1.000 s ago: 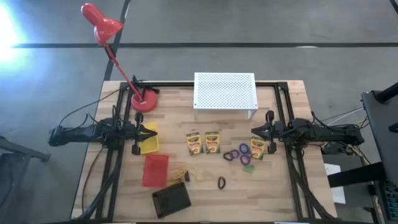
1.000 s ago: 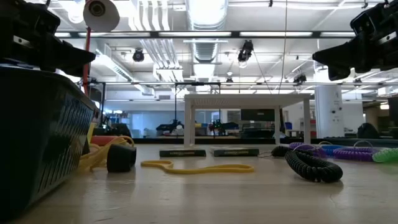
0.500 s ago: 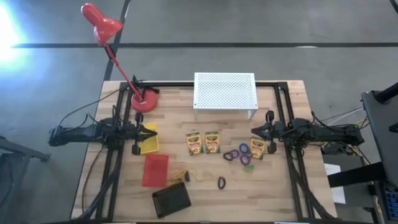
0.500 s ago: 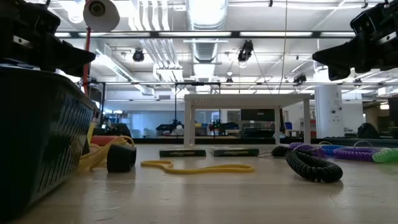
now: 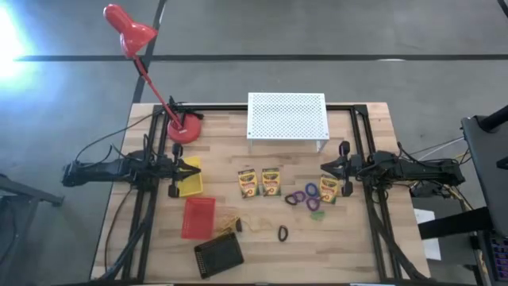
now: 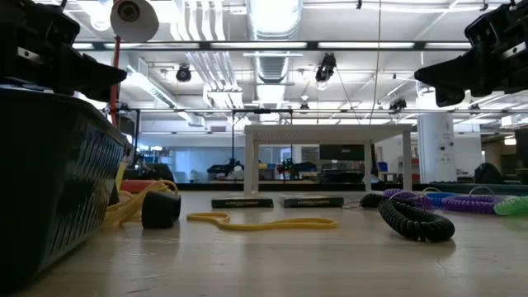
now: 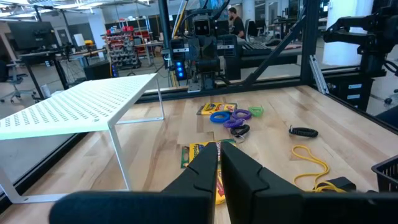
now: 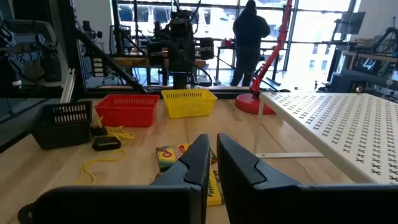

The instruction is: Pick & Place Office Desk Supplies

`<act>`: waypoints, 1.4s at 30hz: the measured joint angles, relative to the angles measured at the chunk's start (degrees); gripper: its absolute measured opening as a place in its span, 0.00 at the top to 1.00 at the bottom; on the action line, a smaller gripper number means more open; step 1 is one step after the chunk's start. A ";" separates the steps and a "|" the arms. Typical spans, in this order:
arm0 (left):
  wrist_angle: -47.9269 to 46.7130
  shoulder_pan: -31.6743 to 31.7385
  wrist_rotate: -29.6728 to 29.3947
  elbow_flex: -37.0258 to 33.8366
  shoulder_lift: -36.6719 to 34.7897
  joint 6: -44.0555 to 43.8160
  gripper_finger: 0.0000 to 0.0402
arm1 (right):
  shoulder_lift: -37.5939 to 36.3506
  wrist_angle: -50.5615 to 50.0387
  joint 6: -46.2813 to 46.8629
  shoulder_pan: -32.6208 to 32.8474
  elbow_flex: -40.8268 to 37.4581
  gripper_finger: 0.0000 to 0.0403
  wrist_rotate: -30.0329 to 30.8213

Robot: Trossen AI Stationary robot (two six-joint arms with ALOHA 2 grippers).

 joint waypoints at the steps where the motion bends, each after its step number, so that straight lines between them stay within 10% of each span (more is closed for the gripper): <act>1: -0.01 0.00 0.01 0.00 0.00 0.00 0.93 | -0.02 -0.01 0.00 0.02 0.01 0.93 0.01; 42: 0.00 0.02 0.00 0.00 0.00 1.64 0.93 | 0.01 0.03 0.00 0.00 -0.01 0.93 0.00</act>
